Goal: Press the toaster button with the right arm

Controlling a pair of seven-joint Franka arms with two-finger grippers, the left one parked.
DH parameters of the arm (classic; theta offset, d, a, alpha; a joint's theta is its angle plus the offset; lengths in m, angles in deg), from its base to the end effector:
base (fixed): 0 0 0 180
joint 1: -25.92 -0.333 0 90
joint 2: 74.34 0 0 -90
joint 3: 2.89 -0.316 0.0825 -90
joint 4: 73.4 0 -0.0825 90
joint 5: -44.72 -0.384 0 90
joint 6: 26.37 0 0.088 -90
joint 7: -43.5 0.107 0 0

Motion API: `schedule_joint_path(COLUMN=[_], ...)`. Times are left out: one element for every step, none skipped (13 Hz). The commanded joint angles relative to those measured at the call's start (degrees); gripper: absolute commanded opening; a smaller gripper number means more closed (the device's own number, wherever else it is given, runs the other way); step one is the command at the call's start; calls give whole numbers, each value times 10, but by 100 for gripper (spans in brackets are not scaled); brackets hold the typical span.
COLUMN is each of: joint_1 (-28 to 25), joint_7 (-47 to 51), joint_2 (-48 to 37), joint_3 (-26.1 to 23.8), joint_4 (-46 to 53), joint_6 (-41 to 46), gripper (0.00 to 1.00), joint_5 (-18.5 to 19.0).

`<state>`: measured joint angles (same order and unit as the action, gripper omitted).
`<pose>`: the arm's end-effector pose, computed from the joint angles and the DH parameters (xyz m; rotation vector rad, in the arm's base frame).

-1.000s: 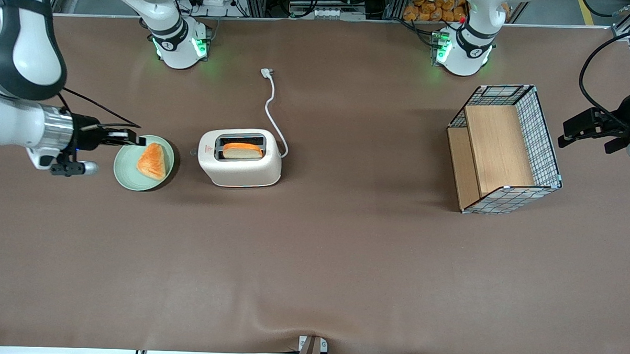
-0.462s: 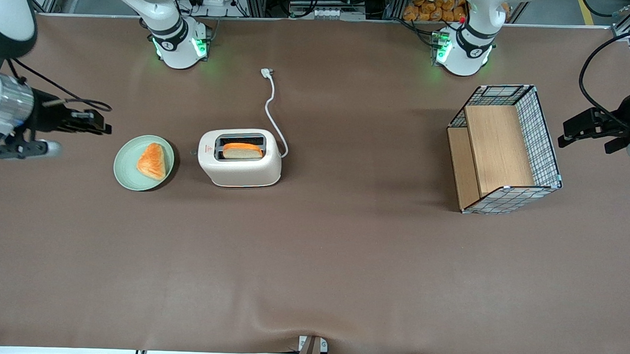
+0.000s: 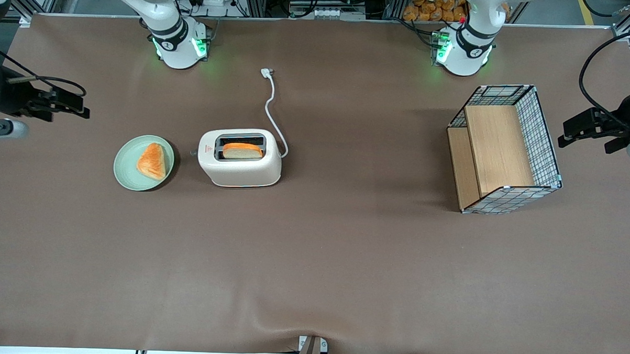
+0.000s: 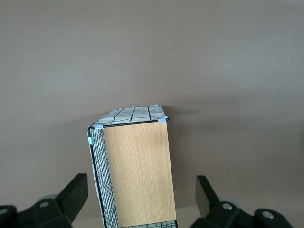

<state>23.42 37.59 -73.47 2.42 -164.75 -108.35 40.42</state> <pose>0.5416 -0.0173 0.5947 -3.0421 -0.0879 0.2632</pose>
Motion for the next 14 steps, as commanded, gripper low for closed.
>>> schedule_joint_path(joint_1=[2,3,3,3,3,3,3,3,4,4,4,4,4,5], joint_7=[9,9,8,8,7,6,5,5,4,3,2,2,2,2], joint_2=[-25,-30,-36,-42,-50,-56,-60,-61,-61,-61,-60,-60,-59,-58], joint_3=[-4,-3,-3,-3,-4,-4,-4,-3,-3,-2,-2,-2,-2,-1], joint_4=[3,2,2,2,0,-1,-1,-1,1,3,4,5,6,11], joint_6=[8,7,3,0,-10,-19,-24,-27,-31,-35,-41,-42,-42,-42], gripper=[100,100,100,100,100,100,100,100,100,100,100,100,100,100], joint_5=[30,31,33,43,51,54,54,54,54,55,55,56,56,55])
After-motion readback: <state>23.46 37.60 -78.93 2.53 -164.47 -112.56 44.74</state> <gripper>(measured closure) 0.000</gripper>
